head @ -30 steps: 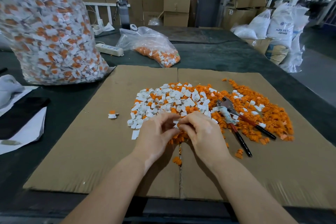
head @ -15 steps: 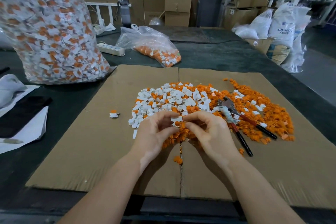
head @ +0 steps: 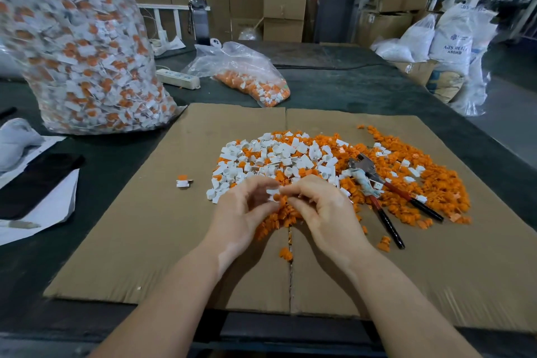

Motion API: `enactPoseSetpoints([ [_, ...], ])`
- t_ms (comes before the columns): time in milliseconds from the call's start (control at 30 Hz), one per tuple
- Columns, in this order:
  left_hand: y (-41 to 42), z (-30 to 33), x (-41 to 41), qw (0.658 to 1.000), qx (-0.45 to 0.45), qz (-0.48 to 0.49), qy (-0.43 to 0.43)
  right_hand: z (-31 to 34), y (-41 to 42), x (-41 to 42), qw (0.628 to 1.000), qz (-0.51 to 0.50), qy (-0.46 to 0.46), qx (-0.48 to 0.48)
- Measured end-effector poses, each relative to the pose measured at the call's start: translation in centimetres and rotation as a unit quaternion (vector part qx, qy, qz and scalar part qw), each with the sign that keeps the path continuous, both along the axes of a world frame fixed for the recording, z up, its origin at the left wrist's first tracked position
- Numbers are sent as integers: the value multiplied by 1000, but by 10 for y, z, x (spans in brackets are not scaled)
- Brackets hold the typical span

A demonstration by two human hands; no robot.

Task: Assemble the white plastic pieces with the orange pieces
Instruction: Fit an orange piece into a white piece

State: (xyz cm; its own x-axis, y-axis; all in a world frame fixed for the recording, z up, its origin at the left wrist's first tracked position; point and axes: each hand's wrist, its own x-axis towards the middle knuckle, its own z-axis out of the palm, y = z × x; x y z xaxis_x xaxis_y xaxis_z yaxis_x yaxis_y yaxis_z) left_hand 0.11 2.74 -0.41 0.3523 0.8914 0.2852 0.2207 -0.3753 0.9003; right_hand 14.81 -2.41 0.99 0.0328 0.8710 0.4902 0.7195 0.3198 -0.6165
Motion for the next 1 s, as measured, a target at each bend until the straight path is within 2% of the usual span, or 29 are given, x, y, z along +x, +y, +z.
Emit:
enactPoseSetpoints([
  [133, 25, -3, -30, 986, -19, 166, -5, -6, -4, 14, 998, -67, 6, -20],
  [233, 46, -9, -60, 950, 27, 282, 136, -10, -5, 16, 996, -74, -52, -26],
  [333, 56, -15, -75, 906, 43, 329, 261, -14, -5, 11, 992, -60, -98, -42],
  [467, 61, -16, -76, 882, 60, 329, 331, -18, -3, 6, 981, -39, -185, -53],
  [567, 57, -17, -71, 888, 78, 332, 309, -21, 0, 4, 966, -32, -249, -69],
  [667, 50, -15, -61, 908, 101, 310, 265, -23, 2, 4, 957, -33, -279, -74],
  [800, 40, -9, -48, 951, 81, 230, 188, -22, 1, 3, 963, -47, -257, -61],
  [867, 36, -8, -49, 954, 57, 230, 185, -21, 0, 3, 970, -59, -229, -52],
  [1000, 30, -12, -54, 946, 1, 226, 233, -22, -1, 5, 977, -67, -198, -50],
])
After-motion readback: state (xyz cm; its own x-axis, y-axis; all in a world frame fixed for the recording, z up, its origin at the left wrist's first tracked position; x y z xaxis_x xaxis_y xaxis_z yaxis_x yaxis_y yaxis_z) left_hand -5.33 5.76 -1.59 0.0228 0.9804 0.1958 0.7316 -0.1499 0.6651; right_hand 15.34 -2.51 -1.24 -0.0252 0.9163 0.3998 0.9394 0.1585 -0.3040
